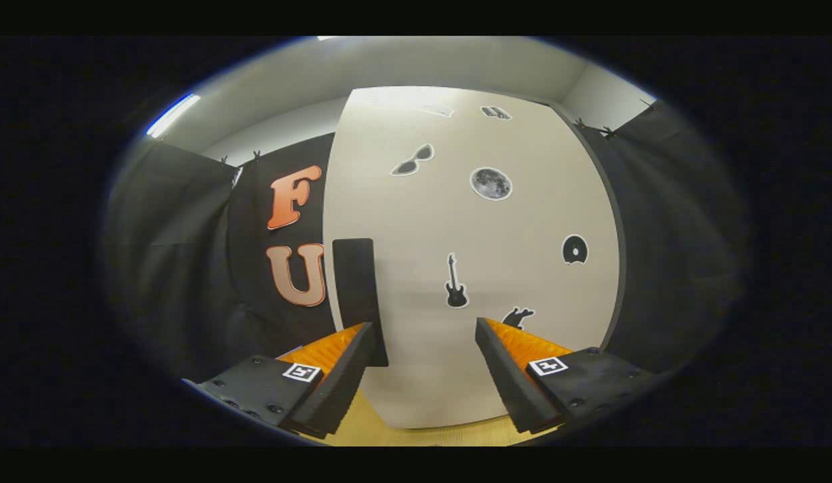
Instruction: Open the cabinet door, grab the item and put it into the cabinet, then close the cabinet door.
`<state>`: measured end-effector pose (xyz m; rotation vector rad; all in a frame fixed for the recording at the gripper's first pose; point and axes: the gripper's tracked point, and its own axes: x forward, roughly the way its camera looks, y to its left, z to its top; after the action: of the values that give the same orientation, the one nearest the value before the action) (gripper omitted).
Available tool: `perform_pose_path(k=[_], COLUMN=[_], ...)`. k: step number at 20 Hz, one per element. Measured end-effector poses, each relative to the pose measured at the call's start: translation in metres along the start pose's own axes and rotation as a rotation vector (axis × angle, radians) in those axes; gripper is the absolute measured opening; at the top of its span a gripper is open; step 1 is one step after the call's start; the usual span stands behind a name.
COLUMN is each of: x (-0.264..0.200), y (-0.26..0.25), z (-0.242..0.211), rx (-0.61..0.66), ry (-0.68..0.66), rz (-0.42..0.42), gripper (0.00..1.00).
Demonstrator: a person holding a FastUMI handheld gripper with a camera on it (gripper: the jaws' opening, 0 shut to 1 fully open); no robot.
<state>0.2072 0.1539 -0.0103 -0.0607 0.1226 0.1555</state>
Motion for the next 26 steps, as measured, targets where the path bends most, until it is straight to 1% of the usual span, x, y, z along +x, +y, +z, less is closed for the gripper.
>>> perform_pose_path(k=[8,15,17,23,26], x=[0.01,0.01,0.004,-0.014,-0.033], y=[0.002,0.004,0.005,-0.002,-0.017], z=[-0.002,-0.004,-0.007,-0.008,-0.008], rx=[0.037,0.045,0.05,0.057,0.052], ry=[0.012,0.029,0.044,0.026,0.012], rz=[-0.025,-0.011,-0.001,0.024,0.03], gripper=[0.97,0.97,0.97,0.97,0.97])
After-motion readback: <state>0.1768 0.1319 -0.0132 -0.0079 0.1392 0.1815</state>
